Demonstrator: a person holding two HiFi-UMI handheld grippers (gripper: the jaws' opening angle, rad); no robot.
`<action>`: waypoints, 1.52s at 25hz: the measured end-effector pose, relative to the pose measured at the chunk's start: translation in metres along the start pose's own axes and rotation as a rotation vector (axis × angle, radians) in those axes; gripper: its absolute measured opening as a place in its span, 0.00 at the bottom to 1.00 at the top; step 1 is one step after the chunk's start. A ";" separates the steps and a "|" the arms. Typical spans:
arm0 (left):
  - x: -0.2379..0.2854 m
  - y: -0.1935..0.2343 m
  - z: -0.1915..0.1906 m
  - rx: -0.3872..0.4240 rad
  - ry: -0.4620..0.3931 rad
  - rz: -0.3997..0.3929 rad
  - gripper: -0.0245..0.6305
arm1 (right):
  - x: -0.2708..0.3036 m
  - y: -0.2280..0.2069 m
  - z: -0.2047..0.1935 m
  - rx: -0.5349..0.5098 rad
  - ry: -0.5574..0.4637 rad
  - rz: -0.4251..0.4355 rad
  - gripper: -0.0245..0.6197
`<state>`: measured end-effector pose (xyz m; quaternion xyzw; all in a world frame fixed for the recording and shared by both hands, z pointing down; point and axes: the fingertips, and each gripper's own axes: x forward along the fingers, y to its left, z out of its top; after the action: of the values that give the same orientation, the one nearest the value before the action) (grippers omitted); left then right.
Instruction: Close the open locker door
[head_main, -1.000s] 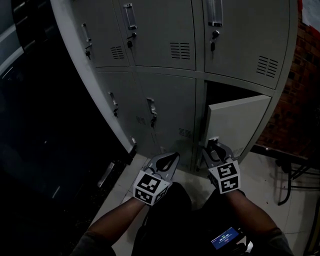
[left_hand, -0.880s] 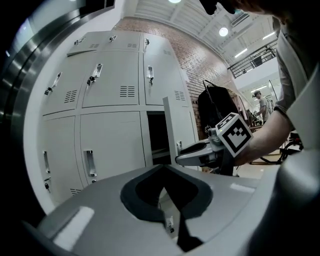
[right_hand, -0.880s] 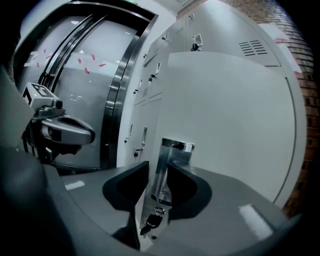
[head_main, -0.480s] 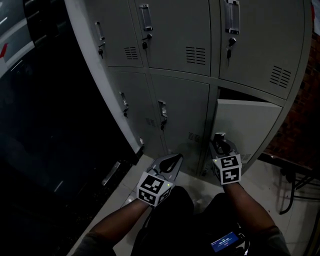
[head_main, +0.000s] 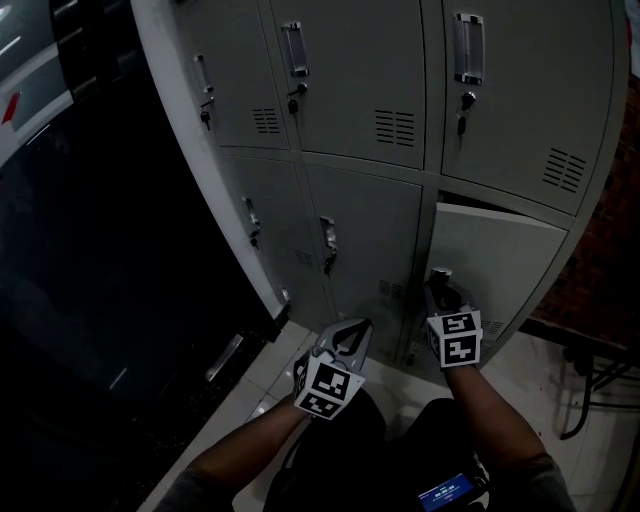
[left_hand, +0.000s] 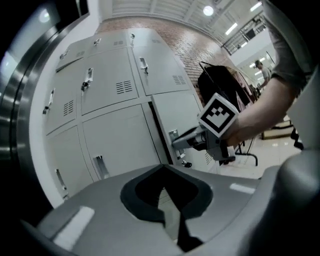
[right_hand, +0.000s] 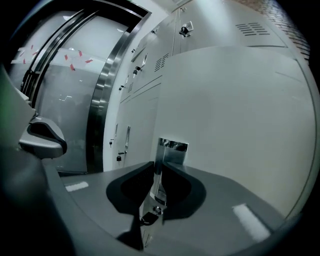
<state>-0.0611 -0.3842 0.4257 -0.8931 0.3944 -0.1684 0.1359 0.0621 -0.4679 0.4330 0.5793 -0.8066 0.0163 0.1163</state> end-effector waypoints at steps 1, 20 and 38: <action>0.003 -0.003 0.000 0.035 0.011 -0.003 0.04 | 0.003 -0.002 0.000 0.004 0.001 -0.003 0.12; 0.019 0.012 -0.005 -0.046 0.022 0.002 0.04 | 0.030 -0.023 0.004 0.016 -0.036 -0.048 0.08; 0.013 0.012 -0.007 -0.079 0.033 0.014 0.04 | 0.039 -0.025 0.005 0.030 -0.046 -0.033 0.15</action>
<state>-0.0633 -0.4027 0.4306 -0.8922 0.4090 -0.1664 0.0949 0.0735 -0.5129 0.4334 0.5943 -0.7991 0.0130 0.0892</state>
